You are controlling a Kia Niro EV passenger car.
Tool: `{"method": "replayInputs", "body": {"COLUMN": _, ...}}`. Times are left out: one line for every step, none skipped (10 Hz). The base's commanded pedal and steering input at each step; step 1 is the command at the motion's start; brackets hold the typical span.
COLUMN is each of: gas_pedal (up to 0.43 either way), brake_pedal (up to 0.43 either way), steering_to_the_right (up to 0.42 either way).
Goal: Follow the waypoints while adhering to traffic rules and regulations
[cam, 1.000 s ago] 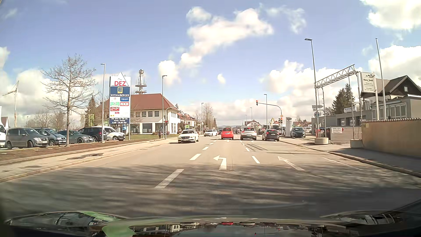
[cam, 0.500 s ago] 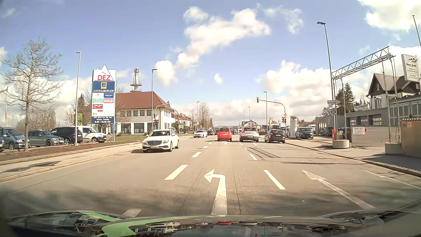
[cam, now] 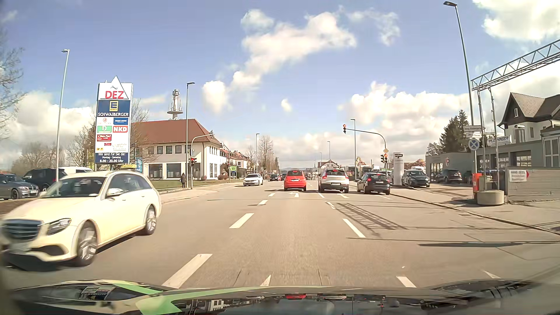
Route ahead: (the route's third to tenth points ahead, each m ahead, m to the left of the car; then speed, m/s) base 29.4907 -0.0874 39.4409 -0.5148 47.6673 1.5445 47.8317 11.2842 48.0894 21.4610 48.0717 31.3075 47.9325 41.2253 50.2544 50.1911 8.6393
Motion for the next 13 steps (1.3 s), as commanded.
{"method": "replayInputs", "body": {"gas_pedal": 0.0, "brake_pedal": 0.213, "steering_to_the_right": 0.008}}
{"method": "replayInputs", "body": {"gas_pedal": 0.0, "brake_pedal": 0.226, "steering_to_the_right": 0.007}}
{"method": "replayInputs", "body": {"gas_pedal": 0.0, "brake_pedal": 0.238, "steering_to_the_right": 0.006}}
{"method": "replayInputs", "body": {"gas_pedal": 0.0, "brake_pedal": 0.238, "steering_to_the_right": 0.005}}
{"method": "replayInputs", "body": {"gas_pedal": 0.0, "brake_pedal": 0.238, "steering_to_the_right": 0.003}}
{"method": "replayInputs", "body": {"gas_pedal": 0.0, "brake_pedal": 0.238, "steering_to_the_right": 0.003}}
{"method": "replayInputs", "body": {"gas_pedal": 0.0, "brake_pedal": 0.244, "steering_to_the_right": 0.003}}
{"method": "replayInputs", "body": {"gas_pedal": 0.0, "brake_pedal": 0.244, "steering_to_the_right": 0.003}}
{"method": "replayInputs", "body": {"gas_pedal": 0.0, "brake_pedal": 0.244, "steering_to_the_right": 0.003}}
{"method": "replayInputs", "body": {"gas_pedal": 0.0, "brake_pedal": 0.244, "steering_to_the_right": 0.003}}
{"method": "replayInputs", "body": {"gas_pedal": 0.0, "brake_pedal": 0.232, "steering_to_the_right": 0.003}}
{"method": "replayInputs", "body": {"gas_pedal": 0.0, "brake_pedal": 0.232, "steering_to_the_right": 0.002}}
{"method": "replayInputs", "body": {"gas_pedal": 0.0, "brake_pedal": 0.238, "steering_to_the_right": 0.001}}
